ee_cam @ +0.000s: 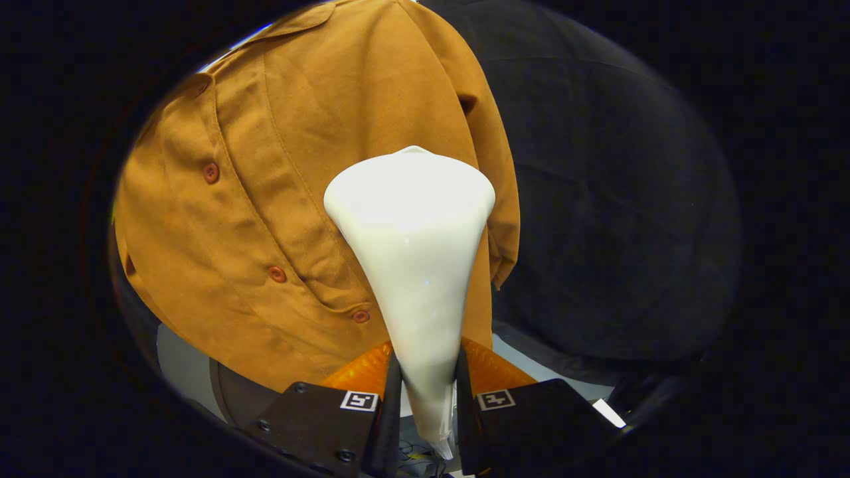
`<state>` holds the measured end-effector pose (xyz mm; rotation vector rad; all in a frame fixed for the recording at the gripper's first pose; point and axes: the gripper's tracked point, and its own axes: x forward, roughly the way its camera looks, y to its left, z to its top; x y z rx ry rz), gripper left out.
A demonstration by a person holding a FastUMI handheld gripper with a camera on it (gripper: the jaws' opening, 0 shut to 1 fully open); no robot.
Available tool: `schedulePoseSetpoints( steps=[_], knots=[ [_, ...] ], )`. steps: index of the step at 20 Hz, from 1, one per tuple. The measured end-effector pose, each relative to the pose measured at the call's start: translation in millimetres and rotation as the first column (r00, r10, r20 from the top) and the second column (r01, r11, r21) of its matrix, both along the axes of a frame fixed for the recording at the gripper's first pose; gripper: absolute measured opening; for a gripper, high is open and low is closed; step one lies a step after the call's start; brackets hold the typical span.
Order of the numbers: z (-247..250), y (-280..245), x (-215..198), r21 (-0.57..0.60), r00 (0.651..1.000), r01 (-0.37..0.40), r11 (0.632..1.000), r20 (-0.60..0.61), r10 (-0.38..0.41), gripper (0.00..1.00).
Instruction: Iron the clothes twice with a garment steamer, once on the left side and once on the right side.
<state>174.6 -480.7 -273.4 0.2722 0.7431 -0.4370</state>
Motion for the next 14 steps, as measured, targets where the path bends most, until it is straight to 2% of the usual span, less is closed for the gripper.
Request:
schedulePoseSetpoints(
  steps=[8, 14],
  knots=[
    [-64, 6, -23, 0.067, 0.994, 0.016, 0.998, -0.104, -0.009, 0.39],
    [-93, 10, -46, 0.112, 0.986, 0.044, 0.993, -0.165, -0.025, 0.39]
  ],
)
